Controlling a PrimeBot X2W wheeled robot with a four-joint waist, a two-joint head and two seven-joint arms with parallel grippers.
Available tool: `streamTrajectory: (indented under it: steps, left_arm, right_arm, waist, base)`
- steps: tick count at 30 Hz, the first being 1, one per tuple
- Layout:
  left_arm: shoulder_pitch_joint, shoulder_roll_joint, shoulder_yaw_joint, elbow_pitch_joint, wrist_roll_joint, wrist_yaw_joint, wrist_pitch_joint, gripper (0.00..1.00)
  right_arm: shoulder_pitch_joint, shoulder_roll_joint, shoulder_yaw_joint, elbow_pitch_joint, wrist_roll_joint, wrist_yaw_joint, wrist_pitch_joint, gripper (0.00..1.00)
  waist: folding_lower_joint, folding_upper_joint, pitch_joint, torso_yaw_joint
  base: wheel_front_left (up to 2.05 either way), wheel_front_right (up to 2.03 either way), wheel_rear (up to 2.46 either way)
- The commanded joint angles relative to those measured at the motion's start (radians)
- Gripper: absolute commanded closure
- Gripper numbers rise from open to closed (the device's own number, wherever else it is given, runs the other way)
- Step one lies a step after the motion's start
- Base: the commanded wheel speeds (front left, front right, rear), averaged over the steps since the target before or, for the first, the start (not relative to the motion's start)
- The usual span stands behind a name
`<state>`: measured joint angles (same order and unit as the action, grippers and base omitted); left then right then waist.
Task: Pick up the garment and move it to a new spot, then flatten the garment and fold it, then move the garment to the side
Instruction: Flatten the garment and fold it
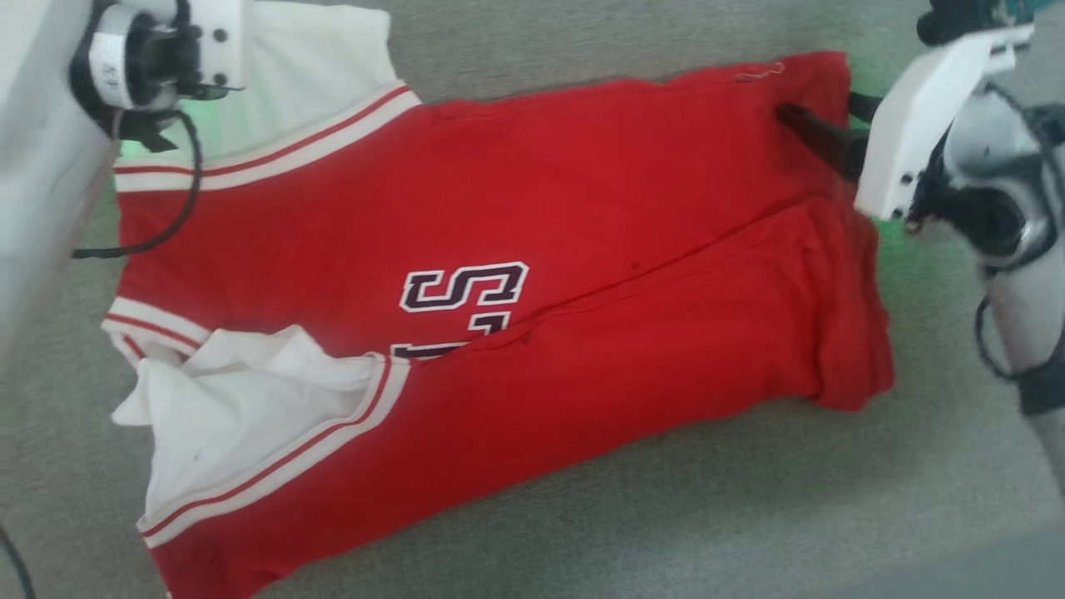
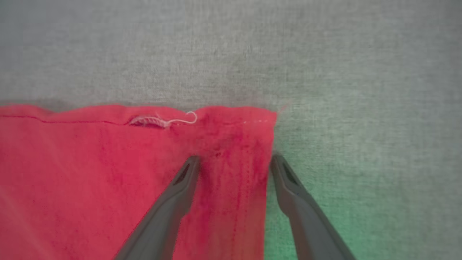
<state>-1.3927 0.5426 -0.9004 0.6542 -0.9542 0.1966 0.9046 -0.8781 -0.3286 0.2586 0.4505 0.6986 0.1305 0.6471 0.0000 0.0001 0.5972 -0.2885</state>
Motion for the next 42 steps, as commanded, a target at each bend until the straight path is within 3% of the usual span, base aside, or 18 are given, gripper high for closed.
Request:
streamTrajectory:
  steps: [1, 2, 3, 4, 5, 11, 17, 26, 36, 42]
  left_arm:
    - [0.054, -0.034, -0.032, 0.028, -0.004, -0.013, 0.007, 1.0]
    - [0.05, -0.043, -0.032, 0.034, -0.004, -0.015, 0.002, 1.0]
    - [0.048, -0.053, -0.031, 0.04, -0.005, -0.018, -0.007, 1.0]
    - [0.045, -0.061, -0.031, 0.046, -0.005, -0.022, -0.014, 1.0]
    - [0.043, -0.068, -0.029, 0.052, -0.006, -0.025, -0.023, 1.0]
    - [0.026, -0.094, -0.006, 0.076, -0.018, -0.053, -0.09, 1.0]
    - [-0.007, -0.102, 0.009, 0.083, -0.029, -0.082, -0.099, 1.0]
    - [-0.001, -0.085, 0.014, 0.024, -0.037, -0.083, -0.105, 1.0]
    - [0.088, 0.004, 0.009, -0.191, -0.038, -0.026, -0.084, 1.0]
    - [0.182, 0.099, 0.006, -0.407, -0.044, 0.05, -0.051, 1.0]
  right_arm:
    - [-0.02, 0.013, 0.036, 0.057, 0.021, 0.0, 0.083, 0.0]
    - [-0.032, 0.022, 0.048, 0.082, 0.038, 0.0, 0.125, 0.0]
    - [-0.044, 0.028, 0.063, 0.101, 0.053, 0.001, 0.167, 0.49]
    - [-0.055, 0.027, 0.082, 0.112, 0.06, 0.001, 0.202, 0.81]
    - [-0.064, 0.017, 0.095, 0.125, 0.06, 0.002, 0.23, 1.0]
    - [-0.115, -0.034, 0.104, 0.157, 0.04, 0.0, 0.239, 1.0]
    - [-0.11, -0.083, 0.11, 0.123, 0.035, 0.0, 0.182, 1.0]
    - [-0.059, -0.136, 0.087, 0.042, 0.029, 0.0, 0.11, 1.0]
    - [0.023, -0.176, 0.065, -0.083, 0.038, 0.0, 0.133, 1.0]
    - [0.104, -0.208, 0.025, -0.177, 0.041, 0.0, 0.17, 1.0]
  waist:
    - [0.0, -0.0001, 0.007, 0.021]
    - [0.0, -0.0001, 0.008, 0.026]
    - [0.0, -0.0001, 0.008, 0.03]
    - [0.0, -0.0001, 0.008, 0.035]
    - [0.0, -0.0001, 0.008, 0.039]
    - [0.0, -0.0001, -0.004, 0.064]
    - [0.0, -0.0001, -0.05, 0.095]
    - [0.0, -0.0001, -0.131, 0.134]
    - [0.0, -0.0001, -0.211, 0.161]
    - [0.0, -0.0001, -0.245, 0.175]
  base:
    - [0.0, 0.0, 0.0]
    - [0.0, 0.0, 0.0]
    - [0.0, 0.0, 0.0]
    - [0.0, 0.0, 0.0]
    - [0.0, 0.0, 0.0]
    - [0.0, 0.0, 0.0]
    - [0.0, 0.0, 0.0]
    - [0.0, 0.0, 0.0]
    - [0.0, 0.0, 0.0]
    - [0.0, 0.0, 0.0]
